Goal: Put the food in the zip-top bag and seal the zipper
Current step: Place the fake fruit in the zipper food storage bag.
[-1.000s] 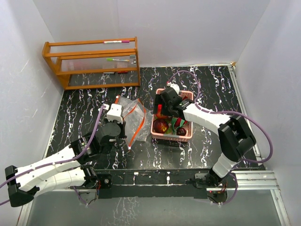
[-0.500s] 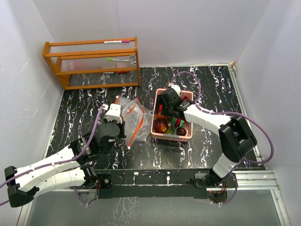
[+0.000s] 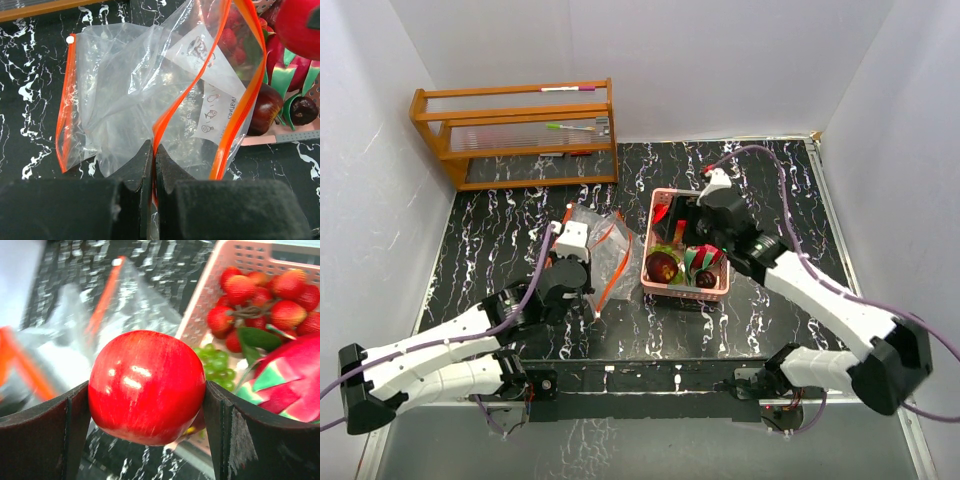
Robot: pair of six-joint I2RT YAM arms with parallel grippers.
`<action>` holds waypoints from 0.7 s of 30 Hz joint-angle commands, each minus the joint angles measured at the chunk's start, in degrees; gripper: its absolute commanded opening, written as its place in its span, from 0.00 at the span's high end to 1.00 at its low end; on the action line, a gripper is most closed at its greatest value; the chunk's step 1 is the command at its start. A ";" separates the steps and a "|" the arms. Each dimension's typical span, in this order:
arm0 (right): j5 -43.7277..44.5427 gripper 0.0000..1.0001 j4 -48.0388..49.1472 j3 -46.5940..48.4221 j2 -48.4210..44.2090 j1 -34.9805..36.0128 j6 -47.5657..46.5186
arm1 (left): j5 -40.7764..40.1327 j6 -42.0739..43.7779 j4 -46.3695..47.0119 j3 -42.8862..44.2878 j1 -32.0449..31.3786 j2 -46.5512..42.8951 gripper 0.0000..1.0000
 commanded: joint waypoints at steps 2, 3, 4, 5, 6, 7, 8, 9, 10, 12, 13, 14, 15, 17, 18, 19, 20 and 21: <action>-20.82 0.46 12.37 -5.46 -11.18 -0.11 -3.99 | 0.69 0.10 3.69 0.61 0.17 2.60 1.00; -23.94 0.46 14.33 -6.37 -12.10 -0.06 -3.87 | 0.89 0.35 4.17 0.92 0.13 3.20 1.00; -26.59 0.47 16.31 -7.15 -12.65 0.03 -3.45 | 1.26 0.54 4.64 1.38 0.19 4.03 1.00; -28.77 0.47 18.01 -7.98 -12.76 0.19 -3.17 | 1.51 0.72 5.03 1.82 0.13 4.71 1.00; -30.25 0.48 19.51 -8.53 -12.52 0.87 -2.86 | 1.69 0.85 5.41 2.24 0.15 5.39 1.00; -31.27 0.48 20.63 -8.88 -12.08 1.63 -2.73 | 1.98 1.06 5.82 2.52 0.15 6.01 1.00; -31.82 0.48 21.75 -9.16 -11.55 2.59 -2.68 | 2.13 1.20 6.26 2.67 0.13 6.48 1.00; -32.10 0.48 22.96 -9.38 -10.87 3.45 -2.44 | 2.39 1.35 6.77 2.76 0.17 6.86 1.00; -32.11 0.48 24.34 -9.86 -10.33 4.03 -2.04 | 2.51 1.40 7.22 2.76 0.13 7.16 1.00; -31.27 0.48 26.77 -10.71 -8.97 4.45 -0.82 | 2.90 1.41 7.78 2.92 0.17 7.53 1.00; -30.77 0.48 27.42 -11.00 -8.31 4.55 -0.49 | 3.03 1.36 7.93 3.08 0.13 7.48 1.00; -30.58 0.49 28.16 -11.20 -7.58 4.57 -0.21 | 3.16 1.32 8.03 3.24 0.12 7.39 1.00; -30.56 0.49 28.87 -11.44 -7.10 4.70 0.05 | 3.27 1.32 8.12 3.35 0.18 7.23 1.00; -30.58 0.49 30.34 -12.17 -6.09 4.88 0.56 | 3.44 1.55 8.37 3.63 0.07 6.73 1.00; -30.36 0.49 30.78 -12.51 -5.75 4.97 0.72 | 3.39 1.72 8.42 3.81 0.10 6.47 1.00; -30.08 0.49 31.30 -12.88 -5.48 5.05 0.87 | 3.37 1.75 8.36 4.10 0.15 6.27 1.00; -29.70 0.49 31.91 -13.33 -5.26 5.06 1.04 | 3.53 1.65 8.22 4.36 0.17 6.05 1.00; -29.34 0.49 32.95 -13.93 -5.00 5.08 1.41 | 3.95 1.40 8.15 4.59 0.13 5.84 1.00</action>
